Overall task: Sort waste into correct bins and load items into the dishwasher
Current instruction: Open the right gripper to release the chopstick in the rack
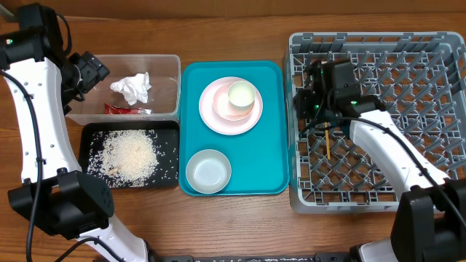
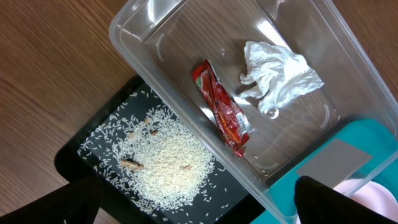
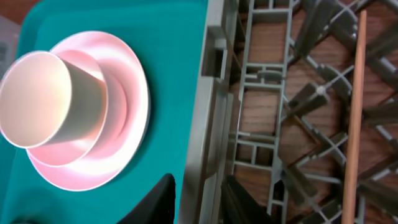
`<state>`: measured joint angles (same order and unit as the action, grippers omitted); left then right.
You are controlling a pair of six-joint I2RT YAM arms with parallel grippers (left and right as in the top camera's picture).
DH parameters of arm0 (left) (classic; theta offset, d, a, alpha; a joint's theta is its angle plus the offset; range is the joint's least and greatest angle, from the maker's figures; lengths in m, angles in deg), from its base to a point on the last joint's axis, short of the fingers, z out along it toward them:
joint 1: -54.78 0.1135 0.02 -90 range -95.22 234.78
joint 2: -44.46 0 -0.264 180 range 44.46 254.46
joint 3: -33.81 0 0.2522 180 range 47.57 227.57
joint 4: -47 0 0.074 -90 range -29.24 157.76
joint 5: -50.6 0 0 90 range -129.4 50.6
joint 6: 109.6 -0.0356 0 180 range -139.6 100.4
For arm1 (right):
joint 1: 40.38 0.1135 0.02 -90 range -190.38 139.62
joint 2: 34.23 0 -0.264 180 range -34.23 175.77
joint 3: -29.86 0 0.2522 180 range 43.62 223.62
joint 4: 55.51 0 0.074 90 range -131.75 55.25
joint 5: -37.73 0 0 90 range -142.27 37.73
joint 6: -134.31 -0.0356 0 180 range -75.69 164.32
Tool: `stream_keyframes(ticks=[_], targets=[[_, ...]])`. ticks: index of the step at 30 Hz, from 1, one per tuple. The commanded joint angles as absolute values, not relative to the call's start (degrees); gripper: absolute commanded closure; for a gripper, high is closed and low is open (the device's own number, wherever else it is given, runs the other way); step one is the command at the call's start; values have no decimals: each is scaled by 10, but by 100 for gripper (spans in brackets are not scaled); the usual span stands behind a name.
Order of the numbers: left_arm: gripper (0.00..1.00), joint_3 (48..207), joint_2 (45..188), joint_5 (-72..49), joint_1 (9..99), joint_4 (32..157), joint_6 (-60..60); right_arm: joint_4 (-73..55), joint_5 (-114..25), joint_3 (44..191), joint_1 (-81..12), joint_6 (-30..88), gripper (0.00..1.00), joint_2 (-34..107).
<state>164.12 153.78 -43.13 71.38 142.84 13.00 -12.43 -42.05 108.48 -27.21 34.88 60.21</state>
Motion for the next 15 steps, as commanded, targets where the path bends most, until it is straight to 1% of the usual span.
stream_keyframes(ticks=[1,7,8,12,15], targets=[[0,1644,1535,-439,712,1428,123,-135,-433,1075,-258,336,72,609],[0,1644,1535,-439,712,1428,123,-170,-433,1075,-243,336,73,639],[0,1644,1535,-439,712,1428,123,-170,-433,1075,-243,336,77,642],[0,1644,1535,-439,712,1428,123,-167,-433,1075,-243,336,87,648],[0,1644,1535,-439,712,1428,123,-165,-432,1075,-243,335,89,648]])
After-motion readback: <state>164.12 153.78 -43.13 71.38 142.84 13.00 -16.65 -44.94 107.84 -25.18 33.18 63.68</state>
